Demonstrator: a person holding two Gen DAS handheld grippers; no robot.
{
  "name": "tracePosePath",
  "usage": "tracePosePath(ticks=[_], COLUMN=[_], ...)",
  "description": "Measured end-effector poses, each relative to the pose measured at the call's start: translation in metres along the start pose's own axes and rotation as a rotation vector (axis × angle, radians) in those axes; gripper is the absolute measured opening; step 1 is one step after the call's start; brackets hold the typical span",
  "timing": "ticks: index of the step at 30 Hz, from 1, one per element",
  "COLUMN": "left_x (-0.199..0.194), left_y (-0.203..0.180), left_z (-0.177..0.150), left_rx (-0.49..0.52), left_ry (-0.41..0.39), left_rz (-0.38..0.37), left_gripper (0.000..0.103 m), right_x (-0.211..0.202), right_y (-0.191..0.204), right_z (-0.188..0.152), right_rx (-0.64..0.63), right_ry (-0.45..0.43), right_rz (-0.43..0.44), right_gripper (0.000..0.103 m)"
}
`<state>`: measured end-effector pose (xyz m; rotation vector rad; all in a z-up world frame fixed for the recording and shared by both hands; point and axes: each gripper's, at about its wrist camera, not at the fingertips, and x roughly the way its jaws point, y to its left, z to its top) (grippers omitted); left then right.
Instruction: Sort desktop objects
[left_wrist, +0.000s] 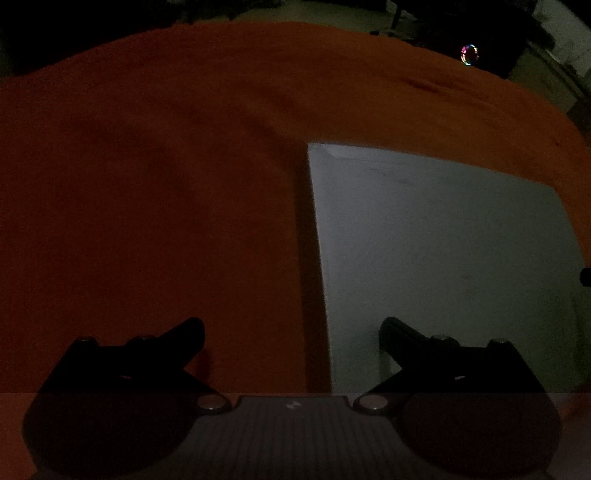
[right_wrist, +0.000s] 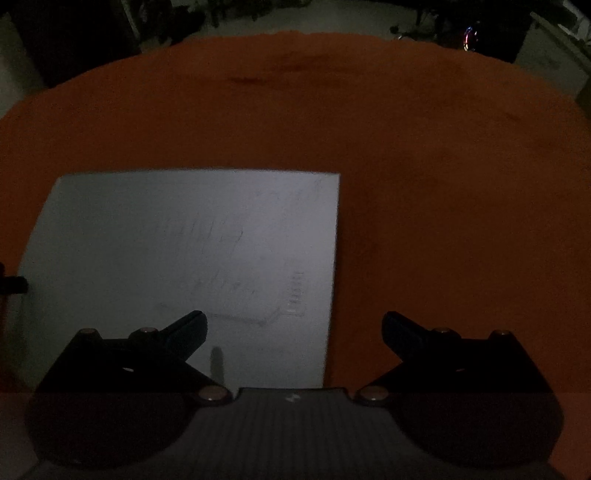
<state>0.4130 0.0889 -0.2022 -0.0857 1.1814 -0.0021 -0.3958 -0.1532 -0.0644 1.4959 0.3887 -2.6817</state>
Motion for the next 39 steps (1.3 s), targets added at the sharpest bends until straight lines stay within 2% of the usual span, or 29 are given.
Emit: tracePosePath(ticks=[5, 9, 11, 13, 15, 17, 23, 26, 28, 30, 31, 33, 39], left_x=[-0.004, 0.004, 0.003, 0.000, -0.002, -0.010, -0.038, -0.060, -0.077, -0.093, -0.100, -0.098, -0.064], left_y=[-0.012, -0.003, -0.006, -0.013, -0.019, -0.027, -0.010, -0.013, -0.021, -0.028, -0.032, -0.040, -0.024], left_z=[-0.010, -0.009, -0.009, -0.011, -0.009, -0.005, 0.008, 0.010, 0.010, 0.010, 0.010, 0.009, -0.005], left_rx=[0.098, 0.032, 0.032, 0.060, 0.099, 0.114, -0.013, -0.009, 0.019, 0.046, 0.061, 0.090, 0.035], left_ry=[0.013, 0.042, 0.060, 0.065, 0.070, 0.058, 0.004, -0.026, -0.049, -0.073, -0.082, -0.063, 0.044], left_rz=[-0.057, -0.116, -0.140, -0.149, -0.155, -0.115, -0.164, -0.194, -0.229, -0.263, -0.269, -0.166, -0.080], left_gripper=[0.103, 0.103, 0.103, 0.102, 0.102, 0.102, 0.102, 0.102, 0.102, 0.102, 0.102, 0.102, 0.102], right_x=[0.006, 0.012, 0.012, 0.010, 0.014, 0.008, -0.012, -0.031, -0.045, -0.064, -0.067, -0.065, -0.033], right_y=[0.003, 0.005, 0.008, 0.009, 0.009, 0.010, 0.013, 0.017, 0.026, 0.045, 0.053, 0.056, 0.012], right_z=[-0.002, -0.006, -0.006, -0.005, 0.002, 0.007, 0.016, 0.019, 0.020, 0.019, 0.018, 0.016, 0.008], right_rx=[0.010, 0.011, 0.008, 0.015, 0.050, 0.071, 0.080, 0.060, 0.034, -0.040, -0.074, -0.100, -0.012], right_ry=[0.036, 0.079, 0.085, 0.086, 0.087, 0.072, 0.035, 0.013, -0.003, -0.050, -0.043, -0.023, 0.011], right_rz=[0.050, 0.105, 0.110, 0.097, 0.125, 0.156, 0.173, 0.267, 0.366, 0.347, 0.320, 0.270, 0.149], right_gripper=[0.103, 0.103, 0.103, 0.103, 0.103, 0.103, 0.103, 0.103, 0.103, 0.103, 0.103, 0.103, 0.103])
